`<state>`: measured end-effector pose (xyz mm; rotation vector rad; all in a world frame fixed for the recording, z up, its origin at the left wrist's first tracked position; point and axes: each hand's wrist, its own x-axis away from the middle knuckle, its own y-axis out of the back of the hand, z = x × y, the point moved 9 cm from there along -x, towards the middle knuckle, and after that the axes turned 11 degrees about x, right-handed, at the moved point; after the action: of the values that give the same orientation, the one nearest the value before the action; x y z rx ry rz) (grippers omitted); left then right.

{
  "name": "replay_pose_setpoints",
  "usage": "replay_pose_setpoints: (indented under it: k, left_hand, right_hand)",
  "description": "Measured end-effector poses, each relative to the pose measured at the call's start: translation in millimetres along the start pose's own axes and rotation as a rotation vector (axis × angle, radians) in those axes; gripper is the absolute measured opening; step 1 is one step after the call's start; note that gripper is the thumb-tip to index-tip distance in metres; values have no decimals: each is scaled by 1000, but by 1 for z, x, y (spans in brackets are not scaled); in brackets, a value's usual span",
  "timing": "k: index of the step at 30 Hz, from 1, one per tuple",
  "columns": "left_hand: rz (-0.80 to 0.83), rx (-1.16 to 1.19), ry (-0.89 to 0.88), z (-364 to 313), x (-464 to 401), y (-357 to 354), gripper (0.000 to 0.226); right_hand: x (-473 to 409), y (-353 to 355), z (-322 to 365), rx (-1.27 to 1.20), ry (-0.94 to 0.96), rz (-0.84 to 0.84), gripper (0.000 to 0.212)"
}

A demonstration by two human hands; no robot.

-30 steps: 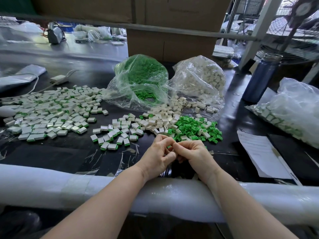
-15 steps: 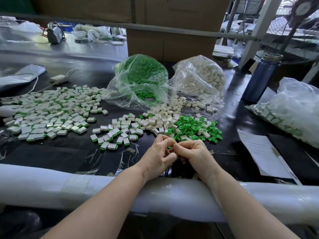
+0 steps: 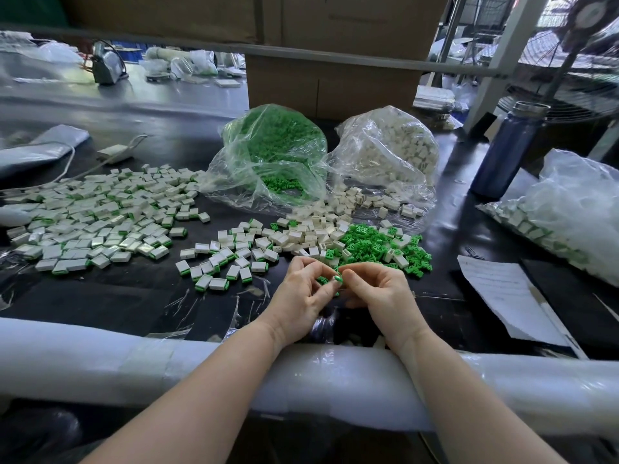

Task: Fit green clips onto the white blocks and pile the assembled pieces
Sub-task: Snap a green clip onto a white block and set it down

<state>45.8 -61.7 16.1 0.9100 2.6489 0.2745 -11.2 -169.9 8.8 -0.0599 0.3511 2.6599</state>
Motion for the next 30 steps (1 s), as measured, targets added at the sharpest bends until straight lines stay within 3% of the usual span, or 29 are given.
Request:
replay_pose_setpoints:
  k: [7, 14, 18, 21, 25, 30]
  left_hand:
    - [45, -58, 26, 0, 1, -3, 16]
    - [22, -78, 29, -2, 1, -1, 15]
    - [-114, 7, 95, 7, 2, 14, 11]
    - [-327, -27, 112, 11, 6, 37, 21]
    - [-559, -101, 123, 15, 12, 63, 26]
    - [-560, -183, 202, 24, 12, 64, 36]
  right_hand:
    - [2, 7, 15, 297, 124, -88, 19]
    - [2, 5, 16, 413, 133, -93, 6]
    - [4, 37, 13, 389, 104, -361, 8]
    - [7, 58, 6, 423, 34, -523, 11]
    - [4, 59, -2, 515, -43, -514, 5]
    - [1, 53, -5, 696, -101, -448, 11]
